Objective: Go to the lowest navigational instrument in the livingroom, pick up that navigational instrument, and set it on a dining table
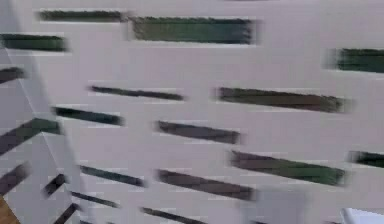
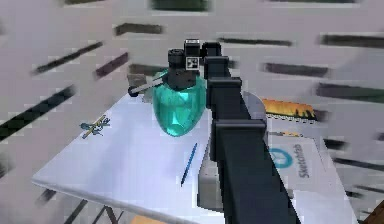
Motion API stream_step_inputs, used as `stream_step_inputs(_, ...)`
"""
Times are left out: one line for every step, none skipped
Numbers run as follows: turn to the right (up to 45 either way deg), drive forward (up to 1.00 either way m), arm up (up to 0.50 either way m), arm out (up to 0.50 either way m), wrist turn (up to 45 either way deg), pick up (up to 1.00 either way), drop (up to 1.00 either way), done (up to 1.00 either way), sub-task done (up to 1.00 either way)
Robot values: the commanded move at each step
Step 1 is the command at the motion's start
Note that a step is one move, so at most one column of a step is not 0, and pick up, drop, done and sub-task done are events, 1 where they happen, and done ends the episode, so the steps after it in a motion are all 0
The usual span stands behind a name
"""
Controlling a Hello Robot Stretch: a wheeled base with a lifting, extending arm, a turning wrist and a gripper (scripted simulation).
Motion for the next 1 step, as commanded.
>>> stream_step_inputs(0.0, 0.0, 0.0, 0.0, 36.0, 0.0, 0.0, 0.0, 0.0)
